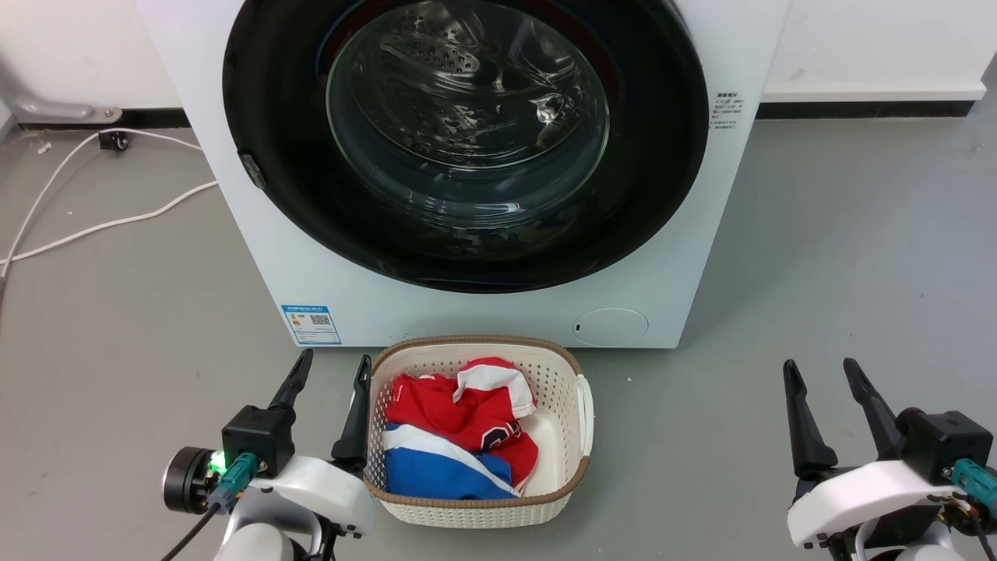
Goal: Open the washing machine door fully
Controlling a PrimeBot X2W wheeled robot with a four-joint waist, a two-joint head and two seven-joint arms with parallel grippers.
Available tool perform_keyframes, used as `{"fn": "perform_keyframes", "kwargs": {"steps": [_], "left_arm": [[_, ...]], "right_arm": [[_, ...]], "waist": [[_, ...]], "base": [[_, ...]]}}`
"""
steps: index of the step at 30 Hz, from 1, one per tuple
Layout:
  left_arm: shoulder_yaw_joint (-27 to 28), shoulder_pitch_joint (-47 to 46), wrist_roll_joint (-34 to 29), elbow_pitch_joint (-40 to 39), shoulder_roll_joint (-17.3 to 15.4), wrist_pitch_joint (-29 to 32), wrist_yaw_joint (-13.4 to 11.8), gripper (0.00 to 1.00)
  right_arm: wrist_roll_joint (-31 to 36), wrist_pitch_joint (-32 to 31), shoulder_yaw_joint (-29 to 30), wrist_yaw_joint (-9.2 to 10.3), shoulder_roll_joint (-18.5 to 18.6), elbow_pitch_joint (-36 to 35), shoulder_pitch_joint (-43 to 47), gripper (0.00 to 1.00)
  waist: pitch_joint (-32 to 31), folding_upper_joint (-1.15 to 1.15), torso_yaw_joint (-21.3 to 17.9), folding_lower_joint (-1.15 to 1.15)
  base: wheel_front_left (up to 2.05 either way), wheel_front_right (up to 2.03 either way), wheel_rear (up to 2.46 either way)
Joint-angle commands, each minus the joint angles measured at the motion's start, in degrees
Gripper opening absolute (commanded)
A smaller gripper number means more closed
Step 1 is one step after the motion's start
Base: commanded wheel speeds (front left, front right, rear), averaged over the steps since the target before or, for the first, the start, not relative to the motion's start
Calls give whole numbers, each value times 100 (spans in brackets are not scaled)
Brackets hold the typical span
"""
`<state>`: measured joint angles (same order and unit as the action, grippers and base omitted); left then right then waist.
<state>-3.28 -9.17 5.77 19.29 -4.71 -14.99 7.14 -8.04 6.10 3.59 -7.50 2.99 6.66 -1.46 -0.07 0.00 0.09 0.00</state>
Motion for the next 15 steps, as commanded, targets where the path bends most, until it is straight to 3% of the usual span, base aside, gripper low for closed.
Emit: {"fn": "perform_keyframes", "kwargs": {"steps": [1, 4, 5, 6, 7, 8, 12, 15], "left_arm": [[20, -56, -28, 4, 20, -29, 9, 100], [33, -46, -47, 2, 24, -29, 14, 100], [35, -43, -49, 4, 26, -29, 16, 100], [37, -35, -58, 8, 25, -29, 17, 100], [36, -28, -65, 8, 26, -29, 14, 100], [36, -26, -58, 13, 27, -29, 16, 100], [27, -31, -72, 12, 30, -29, 16, 100], [10, -42, -77, 10, 36, -29, 21, 100]], "right_arm": [[-12, 35, 3, 2, -20, 16, -44, 100], [-30, 29, 5, 2, -20, 30, -47, 100], [-54, 24, 11, 1, -20, 36, -42, 87], [-64, 21, 12, 1, -20, 43, -35, 40], [-76, 22, 13, 1, -20, 47, -27, 13], [-102, 16, 13, 2, -20, 56, -18, 0], [-469, 4, 67, 1, -19, 112, -7, 0], [-1439, -43, 54, 1, -19, 205, -14, 0]], "waist": [[2, 0, -1, 0], [2, 0, -2, 0], [0, 0, -1, 0], [-5, 0, 0, 0], [-8, 0, 2, 0], [-9, 0, 4, 0], [-8, 0, 17, 0], [-9, 0, 40, 0]], "base": [[0, 0, 0], [0, 0, 0], [0, 0, 0], [0, 0, 0], [0, 0, 0], [0, 0, 0], [0, 0, 0], [0, 0, 0]]}}
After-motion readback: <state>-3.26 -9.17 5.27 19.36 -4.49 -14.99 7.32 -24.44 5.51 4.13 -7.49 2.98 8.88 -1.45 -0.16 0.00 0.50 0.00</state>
